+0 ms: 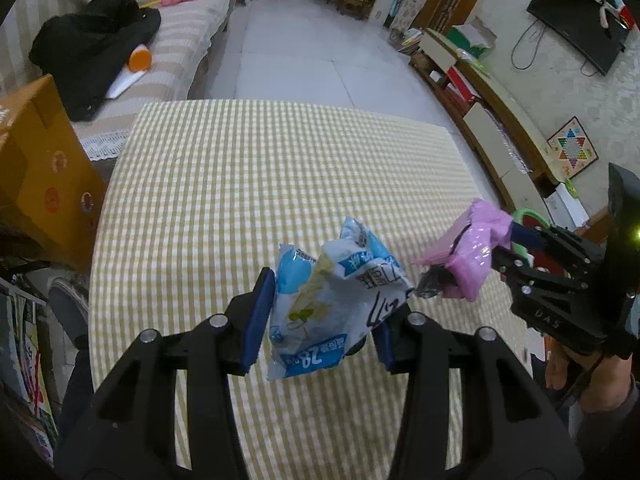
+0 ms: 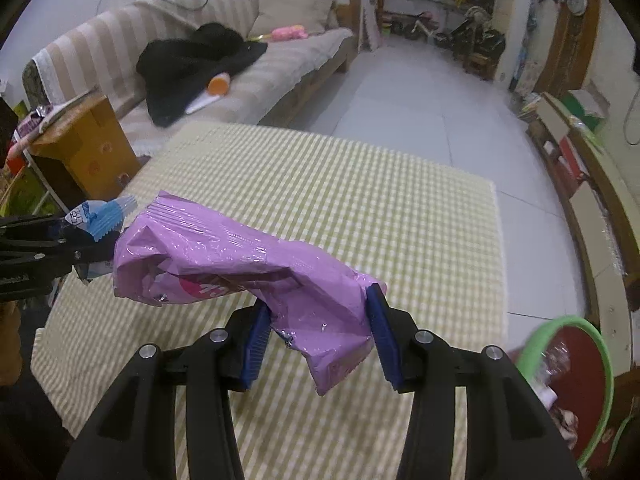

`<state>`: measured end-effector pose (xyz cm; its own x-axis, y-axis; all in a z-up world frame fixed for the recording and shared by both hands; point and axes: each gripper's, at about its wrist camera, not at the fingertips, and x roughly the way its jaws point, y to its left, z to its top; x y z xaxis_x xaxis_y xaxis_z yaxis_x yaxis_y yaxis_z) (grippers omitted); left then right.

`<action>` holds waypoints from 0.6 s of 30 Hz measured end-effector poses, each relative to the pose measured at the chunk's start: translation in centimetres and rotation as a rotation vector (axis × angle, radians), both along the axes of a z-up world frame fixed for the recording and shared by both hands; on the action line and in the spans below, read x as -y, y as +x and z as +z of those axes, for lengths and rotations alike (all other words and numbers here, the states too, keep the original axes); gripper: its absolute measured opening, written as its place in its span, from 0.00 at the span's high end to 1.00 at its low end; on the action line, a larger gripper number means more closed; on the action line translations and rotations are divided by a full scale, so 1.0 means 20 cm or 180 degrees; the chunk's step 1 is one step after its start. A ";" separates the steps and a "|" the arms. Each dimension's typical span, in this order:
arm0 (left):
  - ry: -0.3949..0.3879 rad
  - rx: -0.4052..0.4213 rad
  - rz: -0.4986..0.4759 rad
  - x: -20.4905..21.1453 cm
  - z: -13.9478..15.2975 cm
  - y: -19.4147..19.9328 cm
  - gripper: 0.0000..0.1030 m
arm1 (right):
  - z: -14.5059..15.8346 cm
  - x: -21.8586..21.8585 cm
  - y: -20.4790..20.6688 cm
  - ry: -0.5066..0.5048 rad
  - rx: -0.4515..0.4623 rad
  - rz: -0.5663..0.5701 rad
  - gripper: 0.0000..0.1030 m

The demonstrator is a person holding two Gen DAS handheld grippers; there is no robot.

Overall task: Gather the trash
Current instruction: 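Lift the snack wrapper and pink bag and carry them over the bin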

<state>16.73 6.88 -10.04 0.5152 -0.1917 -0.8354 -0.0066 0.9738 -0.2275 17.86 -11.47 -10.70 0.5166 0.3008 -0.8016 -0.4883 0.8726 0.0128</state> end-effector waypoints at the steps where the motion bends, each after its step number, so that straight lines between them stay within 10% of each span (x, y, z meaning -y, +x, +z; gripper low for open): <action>1: 0.0003 0.0010 -0.0011 0.01 0.02 -0.03 0.58 | 0.02 0.01 -0.03 -0.0003 0.0032 -0.0018 0.56; 18: 0.0115 0.0266 -0.0213 0.22 0.27 -0.30 0.58 | 0.28 0.28 -0.37 0.0198 0.0288 -0.0358 0.56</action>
<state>10.77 2.40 -4.66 0.5703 -0.1984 -0.7971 0.0763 0.9790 -0.1891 10.40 -17.06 -5.04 0.6192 0.2847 -0.7318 -0.3891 0.9207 0.0289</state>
